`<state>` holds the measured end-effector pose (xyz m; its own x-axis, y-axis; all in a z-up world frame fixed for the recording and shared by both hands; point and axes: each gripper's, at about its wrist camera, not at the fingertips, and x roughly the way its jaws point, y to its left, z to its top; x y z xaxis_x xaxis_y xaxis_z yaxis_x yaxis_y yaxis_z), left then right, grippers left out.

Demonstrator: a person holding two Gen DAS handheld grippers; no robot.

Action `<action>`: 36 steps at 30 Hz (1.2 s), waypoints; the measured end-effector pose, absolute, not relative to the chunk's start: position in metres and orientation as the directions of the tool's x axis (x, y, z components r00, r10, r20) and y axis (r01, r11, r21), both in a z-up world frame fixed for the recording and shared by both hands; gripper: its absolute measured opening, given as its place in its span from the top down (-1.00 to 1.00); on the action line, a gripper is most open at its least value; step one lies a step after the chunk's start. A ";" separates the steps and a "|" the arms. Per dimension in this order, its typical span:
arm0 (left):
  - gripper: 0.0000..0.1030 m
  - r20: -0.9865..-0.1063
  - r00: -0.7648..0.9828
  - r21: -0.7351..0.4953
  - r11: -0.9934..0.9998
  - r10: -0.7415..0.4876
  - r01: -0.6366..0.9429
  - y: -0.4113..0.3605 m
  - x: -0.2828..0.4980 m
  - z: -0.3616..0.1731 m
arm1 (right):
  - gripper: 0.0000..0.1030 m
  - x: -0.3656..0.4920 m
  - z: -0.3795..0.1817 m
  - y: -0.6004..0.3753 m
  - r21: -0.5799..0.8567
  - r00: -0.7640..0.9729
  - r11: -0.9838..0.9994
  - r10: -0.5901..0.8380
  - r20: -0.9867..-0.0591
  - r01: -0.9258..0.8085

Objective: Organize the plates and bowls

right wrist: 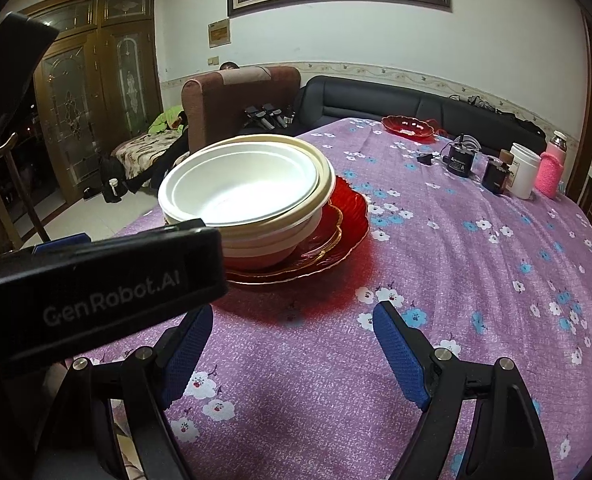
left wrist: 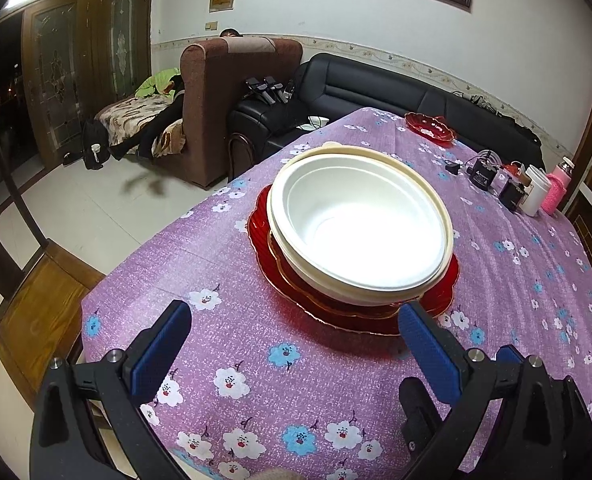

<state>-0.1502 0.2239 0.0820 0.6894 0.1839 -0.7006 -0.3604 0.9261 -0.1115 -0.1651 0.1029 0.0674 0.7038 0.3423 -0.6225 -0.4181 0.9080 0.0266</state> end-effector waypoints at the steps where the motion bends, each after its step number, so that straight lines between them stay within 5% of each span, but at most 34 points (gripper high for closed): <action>1: -1.00 -0.701 0.689 -0.111 0.926 0.184 -0.361 0.224 -0.150 0.082 | -0.67 -0.165 0.067 0.103 0.029 0.703 0.908 0.343 -0.623 -0.418; 36: -1.00 -0.706 0.684 -0.135 0.914 0.182 -0.382 0.232 -0.147 0.078 | -0.67 -0.165 0.065 0.115 0.021 0.686 0.895 0.357 -0.634 -0.446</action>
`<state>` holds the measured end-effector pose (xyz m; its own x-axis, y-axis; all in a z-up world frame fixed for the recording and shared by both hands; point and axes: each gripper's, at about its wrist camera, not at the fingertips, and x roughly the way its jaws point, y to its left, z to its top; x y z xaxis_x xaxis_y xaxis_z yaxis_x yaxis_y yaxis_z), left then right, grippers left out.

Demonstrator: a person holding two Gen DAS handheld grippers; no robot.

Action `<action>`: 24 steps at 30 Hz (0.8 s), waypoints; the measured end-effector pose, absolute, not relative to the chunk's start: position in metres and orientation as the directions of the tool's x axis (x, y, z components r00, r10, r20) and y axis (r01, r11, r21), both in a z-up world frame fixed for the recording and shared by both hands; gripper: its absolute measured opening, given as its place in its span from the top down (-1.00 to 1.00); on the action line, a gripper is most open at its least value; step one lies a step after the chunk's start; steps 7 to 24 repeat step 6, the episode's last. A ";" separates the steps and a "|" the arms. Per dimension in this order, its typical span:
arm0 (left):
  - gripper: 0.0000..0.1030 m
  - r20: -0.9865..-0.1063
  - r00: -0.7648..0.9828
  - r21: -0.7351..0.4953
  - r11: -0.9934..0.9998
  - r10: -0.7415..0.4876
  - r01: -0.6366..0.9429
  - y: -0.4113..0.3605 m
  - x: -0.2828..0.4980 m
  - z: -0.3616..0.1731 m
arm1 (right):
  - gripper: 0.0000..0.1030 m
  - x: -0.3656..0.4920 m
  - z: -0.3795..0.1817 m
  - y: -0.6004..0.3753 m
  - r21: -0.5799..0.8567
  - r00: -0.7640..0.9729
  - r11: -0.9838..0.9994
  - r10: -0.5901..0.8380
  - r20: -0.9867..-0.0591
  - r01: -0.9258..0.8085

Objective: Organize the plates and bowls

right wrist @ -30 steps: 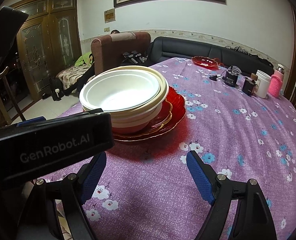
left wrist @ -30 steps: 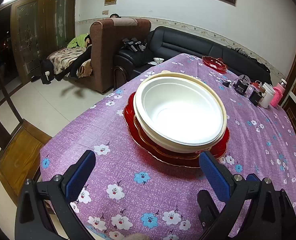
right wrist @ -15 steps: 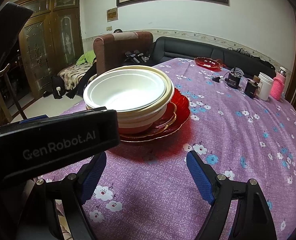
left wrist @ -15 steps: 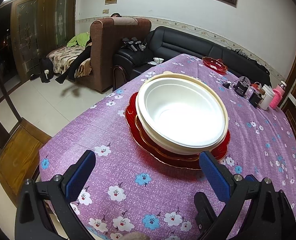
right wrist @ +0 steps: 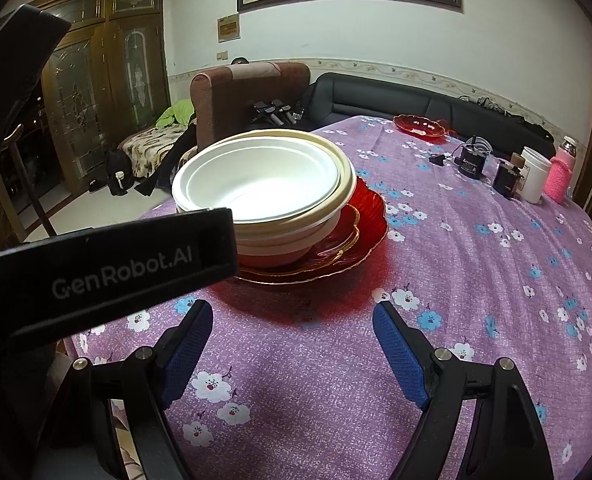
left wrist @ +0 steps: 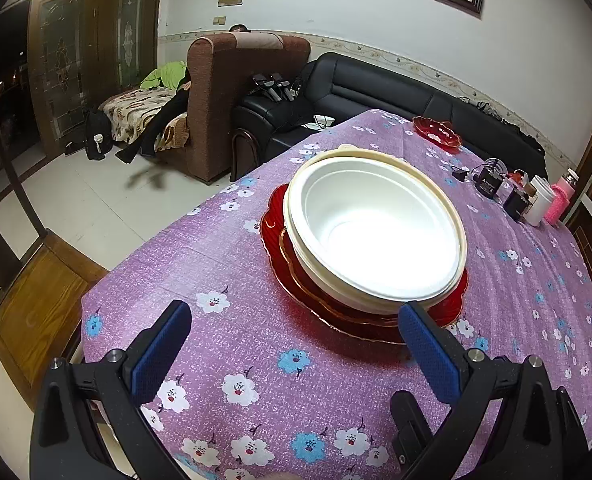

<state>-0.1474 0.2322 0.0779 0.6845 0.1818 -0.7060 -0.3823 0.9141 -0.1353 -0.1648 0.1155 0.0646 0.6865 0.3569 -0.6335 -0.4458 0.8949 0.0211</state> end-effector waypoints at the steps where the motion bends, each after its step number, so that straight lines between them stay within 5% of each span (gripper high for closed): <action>1: -1.00 -0.705 0.683 -0.129 0.913 0.191 -0.388 0.232 -0.148 0.078 | -0.67 -0.165 0.064 0.115 0.023 0.686 0.895 0.357 -0.634 -0.445; 24: -1.00 -0.701 0.684 -0.113 0.916 0.200 -0.384 0.227 -0.149 0.080 | -0.67 -0.164 0.064 0.112 0.041 0.680 0.893 0.370 -0.634 -0.447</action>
